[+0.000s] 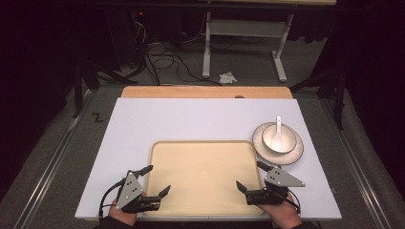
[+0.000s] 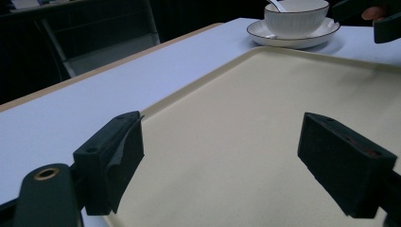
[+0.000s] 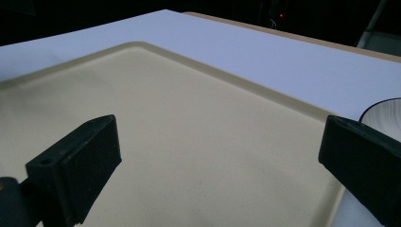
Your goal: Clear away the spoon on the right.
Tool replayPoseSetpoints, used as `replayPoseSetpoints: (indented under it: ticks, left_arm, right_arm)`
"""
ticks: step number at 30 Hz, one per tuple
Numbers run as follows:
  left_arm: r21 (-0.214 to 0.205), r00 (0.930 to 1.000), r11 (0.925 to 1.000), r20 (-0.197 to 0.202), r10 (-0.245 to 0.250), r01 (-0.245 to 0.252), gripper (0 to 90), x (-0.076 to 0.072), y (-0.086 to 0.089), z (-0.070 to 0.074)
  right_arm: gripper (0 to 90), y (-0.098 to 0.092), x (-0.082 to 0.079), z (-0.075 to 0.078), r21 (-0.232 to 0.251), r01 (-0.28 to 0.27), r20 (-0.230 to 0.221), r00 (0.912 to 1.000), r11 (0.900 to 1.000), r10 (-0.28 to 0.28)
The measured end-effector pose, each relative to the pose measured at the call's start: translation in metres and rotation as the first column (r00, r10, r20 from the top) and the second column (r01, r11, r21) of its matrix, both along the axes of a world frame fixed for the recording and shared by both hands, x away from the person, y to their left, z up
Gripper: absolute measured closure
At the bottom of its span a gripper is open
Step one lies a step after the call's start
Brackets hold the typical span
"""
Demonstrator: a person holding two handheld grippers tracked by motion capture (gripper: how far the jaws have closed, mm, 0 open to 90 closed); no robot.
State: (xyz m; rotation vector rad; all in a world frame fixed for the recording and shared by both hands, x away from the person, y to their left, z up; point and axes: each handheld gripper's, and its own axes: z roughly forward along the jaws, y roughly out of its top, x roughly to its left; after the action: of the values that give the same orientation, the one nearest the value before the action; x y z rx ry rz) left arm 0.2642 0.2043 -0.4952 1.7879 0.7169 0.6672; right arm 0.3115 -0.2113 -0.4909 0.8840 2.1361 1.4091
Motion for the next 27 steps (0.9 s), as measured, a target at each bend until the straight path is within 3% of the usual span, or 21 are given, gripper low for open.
replayPoseSetpoints:
  ticks: [27]
  left_arm:
    - [-0.005, 1.0, 1.0, 0.002, 0.0, 0.0, 15.8, -0.0015, 0.0012, 0.0008]
  right_arm:
    - [0.7, -0.0014, -0.0014, -0.0013, 0.011, 0.011, 0.028, 0.9995, 0.9999, -0.011]
